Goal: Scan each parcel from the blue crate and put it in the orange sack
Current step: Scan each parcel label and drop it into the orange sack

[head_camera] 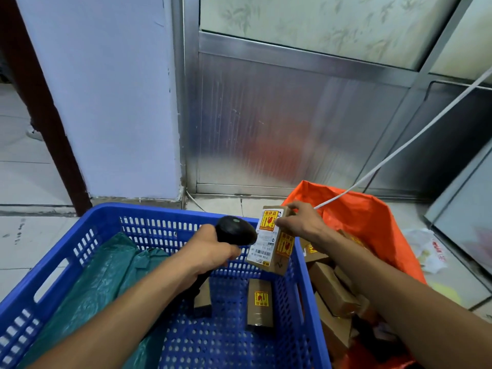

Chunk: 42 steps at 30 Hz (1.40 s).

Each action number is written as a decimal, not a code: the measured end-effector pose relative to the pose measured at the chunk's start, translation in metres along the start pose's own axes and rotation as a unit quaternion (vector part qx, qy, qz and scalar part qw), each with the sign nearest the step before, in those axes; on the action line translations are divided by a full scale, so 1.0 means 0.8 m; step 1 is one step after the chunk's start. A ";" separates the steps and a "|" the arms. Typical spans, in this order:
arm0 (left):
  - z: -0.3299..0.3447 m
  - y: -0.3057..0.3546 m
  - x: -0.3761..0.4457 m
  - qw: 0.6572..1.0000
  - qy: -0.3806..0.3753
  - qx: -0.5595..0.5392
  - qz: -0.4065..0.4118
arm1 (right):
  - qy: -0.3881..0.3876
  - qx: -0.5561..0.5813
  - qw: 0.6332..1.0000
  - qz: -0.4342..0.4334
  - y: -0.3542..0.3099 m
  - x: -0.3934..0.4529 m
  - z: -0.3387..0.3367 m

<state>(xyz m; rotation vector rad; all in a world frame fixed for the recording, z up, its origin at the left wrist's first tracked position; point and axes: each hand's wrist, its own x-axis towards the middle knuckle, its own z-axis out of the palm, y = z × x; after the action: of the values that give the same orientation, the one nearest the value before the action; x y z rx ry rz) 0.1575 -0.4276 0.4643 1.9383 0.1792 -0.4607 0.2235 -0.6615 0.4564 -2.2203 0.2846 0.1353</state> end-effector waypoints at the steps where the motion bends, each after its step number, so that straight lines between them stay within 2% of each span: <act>1: 0.001 -0.001 -0.001 1.000 0.000 0.002 0.002 | -0.010 0.016 1.000 0.009 0.000 -0.006 -0.003; 8: 0.006 -0.007 -0.004 1.000 -0.008 0.013 0.012 | -0.043 0.093 0.994 0.040 0.000 -0.021 -0.035; 16: 0.013 -0.009 -0.005 1.000 -0.020 0.016 0.013 | -0.065 0.169 0.983 0.032 0.008 -0.019 -0.042; 34: 0.008 -0.006 -0.013 0.999 -0.044 0.003 0.003 | -0.074 0.155 0.984 0.035 0.011 -0.005 -0.030; 42: 0.010 0.001 -0.022 0.997 -0.067 -0.038 -0.013 | -0.093 0.147 0.984 0.031 0.011 -0.001 -0.025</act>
<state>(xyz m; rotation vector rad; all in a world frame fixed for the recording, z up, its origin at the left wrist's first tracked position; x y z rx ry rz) 0.1397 -0.4336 0.4696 1.8253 0.1329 -0.5907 0.2203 -0.6823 0.4619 -1.8920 0.2529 0.3132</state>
